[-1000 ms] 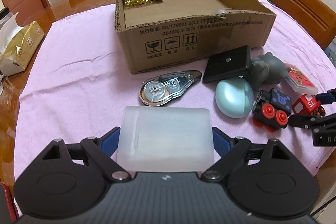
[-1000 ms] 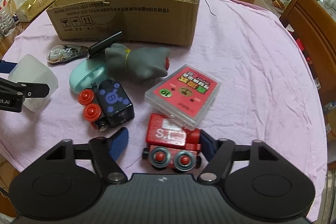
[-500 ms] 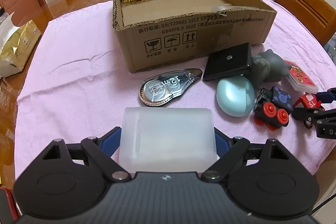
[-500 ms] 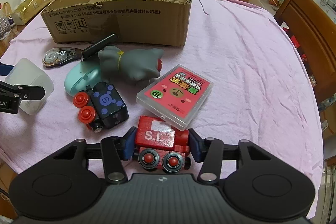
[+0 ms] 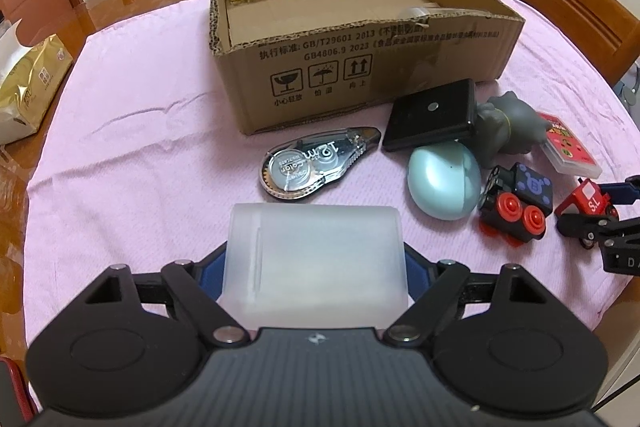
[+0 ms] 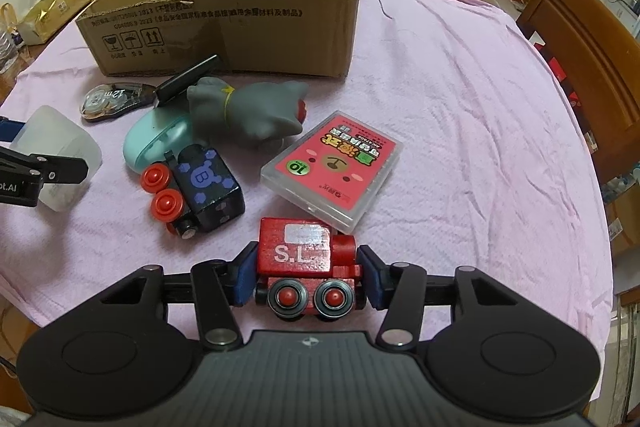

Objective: Organize rigid objects
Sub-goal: 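Grasp the red S.L toy train with the right tool, then place the white container in the box with the left tool while the right tool carries the train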

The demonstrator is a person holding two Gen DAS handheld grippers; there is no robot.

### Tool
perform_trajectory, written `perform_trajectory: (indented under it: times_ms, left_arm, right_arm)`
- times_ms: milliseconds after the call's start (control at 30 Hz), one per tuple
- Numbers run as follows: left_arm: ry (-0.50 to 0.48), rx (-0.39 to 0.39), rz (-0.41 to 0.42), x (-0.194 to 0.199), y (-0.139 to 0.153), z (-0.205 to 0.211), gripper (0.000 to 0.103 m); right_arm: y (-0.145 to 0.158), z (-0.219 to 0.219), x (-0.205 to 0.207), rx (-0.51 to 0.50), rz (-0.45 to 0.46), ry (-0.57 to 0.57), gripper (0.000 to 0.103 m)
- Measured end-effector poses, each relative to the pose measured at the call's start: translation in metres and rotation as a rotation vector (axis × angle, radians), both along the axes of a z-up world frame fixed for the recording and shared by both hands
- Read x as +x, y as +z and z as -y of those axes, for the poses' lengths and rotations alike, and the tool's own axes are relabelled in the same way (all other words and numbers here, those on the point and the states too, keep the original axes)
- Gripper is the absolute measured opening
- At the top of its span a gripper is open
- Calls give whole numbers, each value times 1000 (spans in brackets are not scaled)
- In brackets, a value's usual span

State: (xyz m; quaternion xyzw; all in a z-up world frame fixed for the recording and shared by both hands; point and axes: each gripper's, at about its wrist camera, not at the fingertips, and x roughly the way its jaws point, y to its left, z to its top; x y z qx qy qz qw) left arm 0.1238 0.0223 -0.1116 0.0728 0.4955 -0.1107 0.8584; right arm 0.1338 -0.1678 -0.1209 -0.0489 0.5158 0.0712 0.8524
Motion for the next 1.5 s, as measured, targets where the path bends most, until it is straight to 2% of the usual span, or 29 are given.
perform_trajectory:
  times_ms: [300, 700, 867, 1200, 1500]
  left_arm:
    - [-45, 19, -52, 0, 9, 0, 82]
    - [-138, 9, -35, -3, 55, 0, 82]
    - [-141, -1, 3, 7, 78, 4, 82]
    - [-127, -37, 152, 53, 119, 15, 82]
    - [-61, -54, 180, 107, 113, 26, 83]
  right_arm:
    - [7, 0, -6, 2, -33, 51, 56]
    - [56, 6, -4, -2, 7, 153, 56]
    - [77, 0, 2, 2, 51, 217, 56]
    - [110, -10, 38, -4, 143, 311, 56]
    - [125, -16, 71, -14, 196, 363, 56]
